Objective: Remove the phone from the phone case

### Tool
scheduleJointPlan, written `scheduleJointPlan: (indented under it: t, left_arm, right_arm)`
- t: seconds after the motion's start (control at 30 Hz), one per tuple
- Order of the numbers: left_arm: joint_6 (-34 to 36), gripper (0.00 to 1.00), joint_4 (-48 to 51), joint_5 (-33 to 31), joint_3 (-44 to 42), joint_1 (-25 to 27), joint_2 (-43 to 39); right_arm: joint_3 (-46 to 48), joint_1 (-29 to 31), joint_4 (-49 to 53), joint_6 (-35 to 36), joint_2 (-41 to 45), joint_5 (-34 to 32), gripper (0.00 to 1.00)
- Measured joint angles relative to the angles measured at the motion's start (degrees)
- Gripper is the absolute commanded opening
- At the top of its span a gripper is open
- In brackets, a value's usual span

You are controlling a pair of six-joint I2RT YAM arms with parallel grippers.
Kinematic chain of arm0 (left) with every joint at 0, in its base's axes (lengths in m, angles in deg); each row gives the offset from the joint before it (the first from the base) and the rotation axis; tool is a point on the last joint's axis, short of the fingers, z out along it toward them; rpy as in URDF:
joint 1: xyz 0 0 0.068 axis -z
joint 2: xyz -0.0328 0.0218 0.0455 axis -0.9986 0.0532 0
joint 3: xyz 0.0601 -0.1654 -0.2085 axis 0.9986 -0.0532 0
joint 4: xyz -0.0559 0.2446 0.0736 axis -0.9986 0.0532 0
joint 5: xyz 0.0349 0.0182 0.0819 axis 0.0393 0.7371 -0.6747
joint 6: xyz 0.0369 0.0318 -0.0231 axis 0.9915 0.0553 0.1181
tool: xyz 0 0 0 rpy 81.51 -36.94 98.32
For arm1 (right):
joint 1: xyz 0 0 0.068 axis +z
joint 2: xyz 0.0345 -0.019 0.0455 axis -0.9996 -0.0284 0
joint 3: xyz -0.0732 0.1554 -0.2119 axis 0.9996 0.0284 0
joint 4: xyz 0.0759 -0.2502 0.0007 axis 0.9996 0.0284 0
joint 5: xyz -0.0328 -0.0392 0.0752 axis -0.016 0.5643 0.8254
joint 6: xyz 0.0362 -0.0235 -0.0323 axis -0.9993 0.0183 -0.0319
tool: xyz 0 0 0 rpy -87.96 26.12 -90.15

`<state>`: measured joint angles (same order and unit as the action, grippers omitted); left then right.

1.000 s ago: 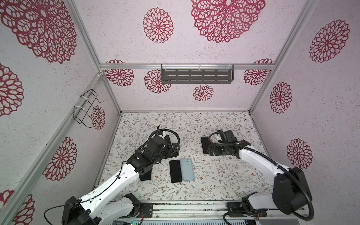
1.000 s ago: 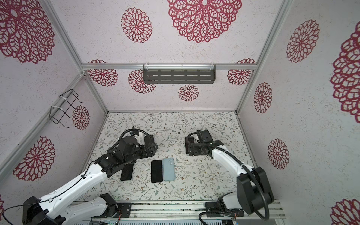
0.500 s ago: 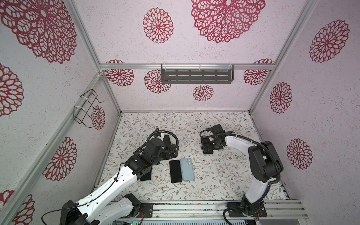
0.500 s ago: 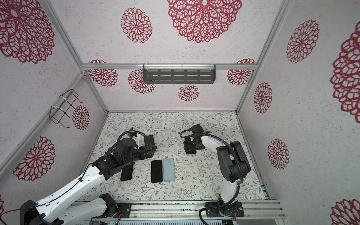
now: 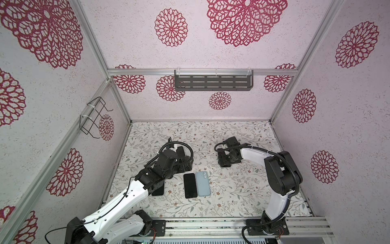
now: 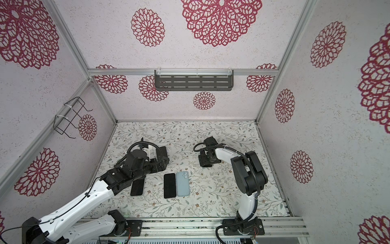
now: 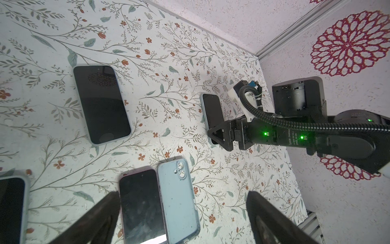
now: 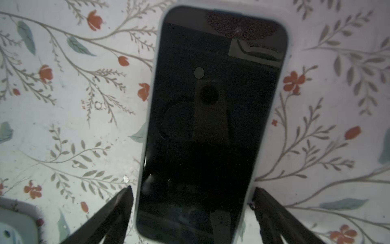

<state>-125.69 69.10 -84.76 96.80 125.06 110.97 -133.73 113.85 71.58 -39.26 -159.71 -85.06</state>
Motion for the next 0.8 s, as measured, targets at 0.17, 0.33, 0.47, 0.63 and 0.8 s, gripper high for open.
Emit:
scheduleJointPlan:
  t: [0.17,0.33,0.47,0.63,0.8]
  left_arm:
    - [-0.04,0.97,0.04,-0.15,0.00,0.02,0.00]
    - [-0.04,0.97,0.02,-0.22,0.00,0.02,0.00]
    - [-0.48,0.97,-0.44,-0.20,-0.52,0.02,0.00]
    - [-1.77,0.97,-1.68,0.00,-1.11,0.04,1.05]
    - [-3.85,0.97,-6.03,1.09,-1.16,0.02,5.03]
  right_arm:
    - [-0.39,1.81,-0.11,0.04,-0.74,-3.72,0.86]
    - [-0.85,2.60,-0.11,-0.52,-1.18,-5.51,0.81]
    - [-0.85,3.02,-0.28,-1.07,-1.18,-6.05,0.76]
    - [-0.68,3.15,-0.66,-1.14,-1.11,-6.19,0.71]
    - [1.64,3.13,-3.19,-1.29,0.37,-5.97,0.65]
